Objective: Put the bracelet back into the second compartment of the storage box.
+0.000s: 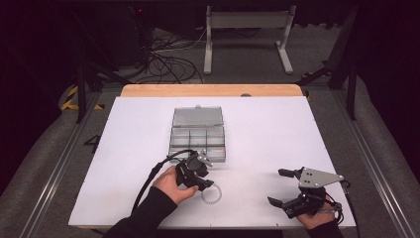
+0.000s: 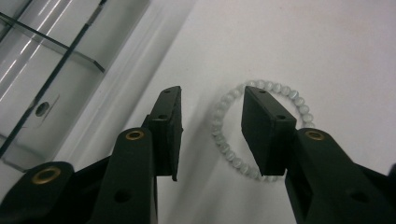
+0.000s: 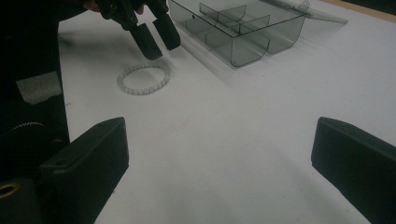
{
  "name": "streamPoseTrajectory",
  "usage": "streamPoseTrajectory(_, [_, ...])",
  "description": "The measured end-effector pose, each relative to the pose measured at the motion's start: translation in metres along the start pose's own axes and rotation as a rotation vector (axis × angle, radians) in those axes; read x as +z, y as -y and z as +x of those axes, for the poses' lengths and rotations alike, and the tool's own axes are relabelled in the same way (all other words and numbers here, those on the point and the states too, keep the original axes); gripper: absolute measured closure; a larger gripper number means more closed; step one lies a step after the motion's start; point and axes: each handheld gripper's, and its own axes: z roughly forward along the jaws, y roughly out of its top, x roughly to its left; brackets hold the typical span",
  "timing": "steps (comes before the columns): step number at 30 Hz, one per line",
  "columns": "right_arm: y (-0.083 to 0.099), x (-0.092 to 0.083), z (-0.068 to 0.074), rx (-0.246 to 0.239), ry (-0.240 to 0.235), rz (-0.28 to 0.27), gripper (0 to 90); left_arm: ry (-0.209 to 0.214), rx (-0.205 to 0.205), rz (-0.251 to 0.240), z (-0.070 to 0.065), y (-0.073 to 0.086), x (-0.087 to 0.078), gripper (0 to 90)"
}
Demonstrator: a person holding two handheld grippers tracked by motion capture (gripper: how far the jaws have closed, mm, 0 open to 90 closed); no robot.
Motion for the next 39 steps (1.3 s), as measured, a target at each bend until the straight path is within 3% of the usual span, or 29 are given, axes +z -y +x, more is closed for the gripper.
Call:
streamPoseTrajectory(9, [0.000,0.001,0.000,0.000,-0.005,0.002,4.8,-0.006,0.025,0.061,-0.005,-0.002,0.005,65.3])
streamPoseTrajectory(24, [0.001,0.001,0.000,0.002,-0.008,0.006,4.9,-0.029,0.037,0.101,-0.006,-0.004,0.012,83.5])
streamPoseTrajectory(39, [0.001,0.002,0.000,0.002,-0.009,0.009,4.9,-0.041,0.048,0.105,-0.009,-0.006,0.009,84.9])
